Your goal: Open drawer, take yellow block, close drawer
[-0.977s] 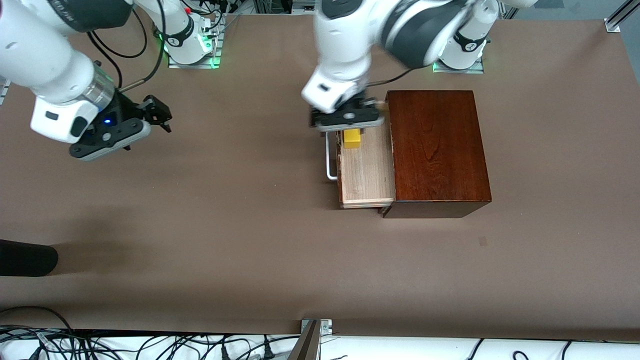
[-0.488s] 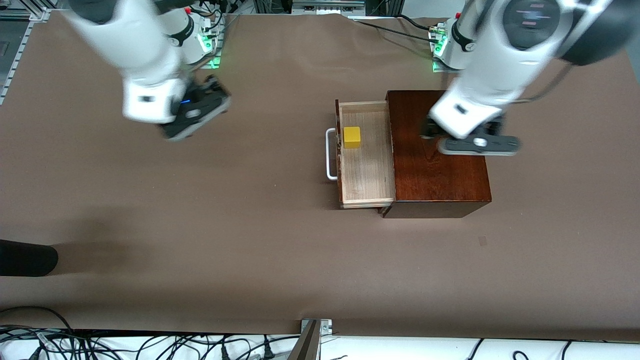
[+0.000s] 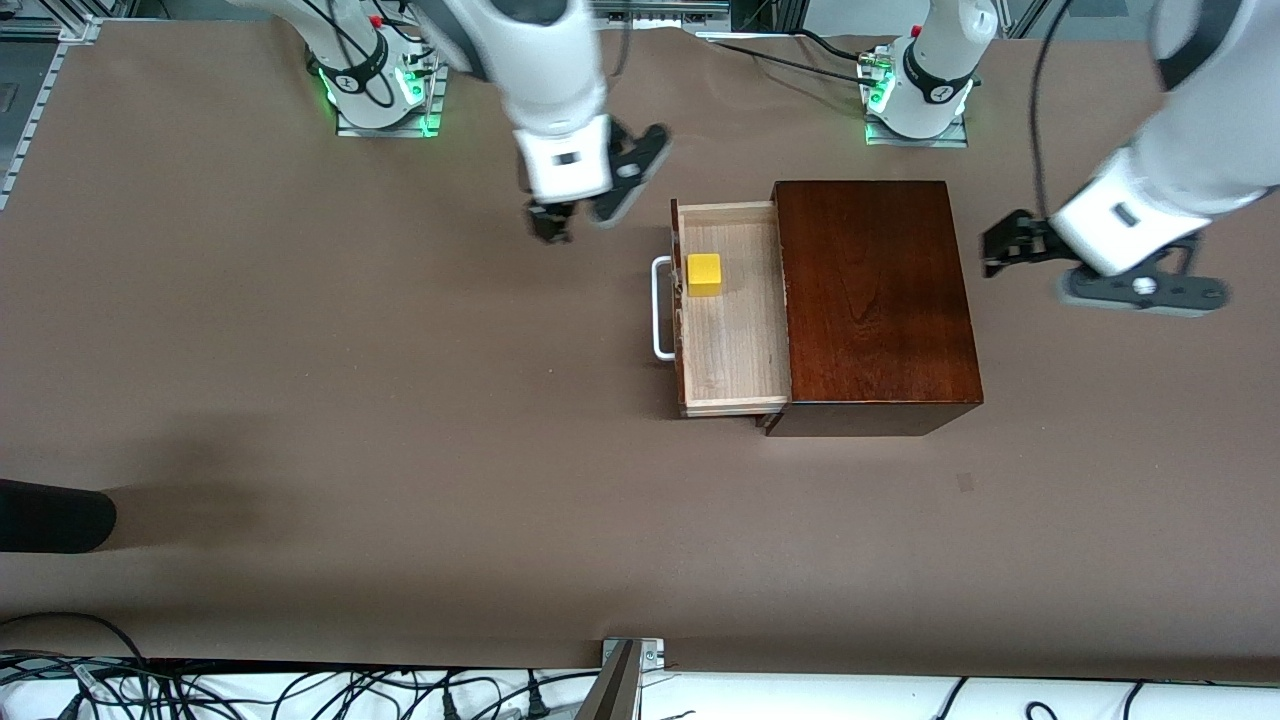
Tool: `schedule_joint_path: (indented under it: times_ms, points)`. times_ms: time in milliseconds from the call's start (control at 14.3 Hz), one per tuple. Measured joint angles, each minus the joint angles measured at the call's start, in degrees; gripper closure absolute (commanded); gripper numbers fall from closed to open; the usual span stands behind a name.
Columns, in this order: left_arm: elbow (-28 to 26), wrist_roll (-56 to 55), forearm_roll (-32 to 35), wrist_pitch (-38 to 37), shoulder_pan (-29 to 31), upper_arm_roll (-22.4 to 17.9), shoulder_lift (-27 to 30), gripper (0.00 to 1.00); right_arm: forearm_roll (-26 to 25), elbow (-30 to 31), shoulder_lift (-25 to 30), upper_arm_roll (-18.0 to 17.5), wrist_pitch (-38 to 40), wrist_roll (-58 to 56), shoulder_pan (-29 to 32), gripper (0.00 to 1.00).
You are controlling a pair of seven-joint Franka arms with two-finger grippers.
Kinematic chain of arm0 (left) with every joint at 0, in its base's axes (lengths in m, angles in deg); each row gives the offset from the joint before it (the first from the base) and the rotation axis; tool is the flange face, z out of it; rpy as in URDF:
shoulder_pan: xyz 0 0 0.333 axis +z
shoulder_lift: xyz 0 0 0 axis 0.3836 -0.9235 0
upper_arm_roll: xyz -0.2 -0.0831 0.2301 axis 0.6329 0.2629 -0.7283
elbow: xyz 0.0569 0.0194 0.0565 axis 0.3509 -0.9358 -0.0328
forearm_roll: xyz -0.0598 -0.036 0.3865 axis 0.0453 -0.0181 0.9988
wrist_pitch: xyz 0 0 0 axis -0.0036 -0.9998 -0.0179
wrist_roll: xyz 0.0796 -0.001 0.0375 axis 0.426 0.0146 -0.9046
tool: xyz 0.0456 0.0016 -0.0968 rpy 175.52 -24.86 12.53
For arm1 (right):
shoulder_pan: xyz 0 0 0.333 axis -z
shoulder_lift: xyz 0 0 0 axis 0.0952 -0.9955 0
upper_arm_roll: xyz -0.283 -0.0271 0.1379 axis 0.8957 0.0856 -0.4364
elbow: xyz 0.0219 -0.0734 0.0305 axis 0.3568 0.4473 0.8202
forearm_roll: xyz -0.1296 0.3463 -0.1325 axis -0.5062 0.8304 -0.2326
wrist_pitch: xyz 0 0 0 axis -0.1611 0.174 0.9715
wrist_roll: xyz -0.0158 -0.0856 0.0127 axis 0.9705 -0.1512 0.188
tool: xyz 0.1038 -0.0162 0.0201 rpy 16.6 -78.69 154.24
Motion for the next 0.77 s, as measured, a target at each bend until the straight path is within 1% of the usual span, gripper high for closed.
schedule_joint_path:
  times_ms: [140, 209, 349, 419, 558, 767]
  points:
    - [-3.9, 2.6, -1.5, 3.0, 0.7, -2.5, 2.4, 0.00, -0.3, 0.0, -3.0, -0.1, -5.0, -1.0, -4.1, 0.00]
    - [-5.9, 3.0, -1.9, 5.0, 1.2, -3.0, 3.5, 0.00, -1.2, -0.4, -4.7, -0.1, -7.2, -1.7, -5.7, 0.00]
    - [-8.3, 3.3, -2.0, 7.3, 2.5, -3.1, 4.6, 0.00, -5.1, -3.4, -8.6, -0.1, -8.7, -3.1, -8.0, 0.00]
    - [-8.8, 3.3, -2.0, 7.9, 3.0, -3.2, 4.9, 0.00, -6.5, -5.5, -10.8, -0.1, -9.0, -4.6, -8.6, 0.00]
    - [-9.0, 3.4, -2.0, 10.4, 3.7, -3.2, 5.1, 0.00, -7.2, -8.9, -14.3, 0.0, -9.5, -8.2, -8.9, 0.00]
    - [-9.1, 3.2, -2.0, 13.4, 3.4, -4.4, 5.4, 0.00, -7.5, -11.4, -17.6, 0.0, -9.7, -11.5, -9.1, 0.00]
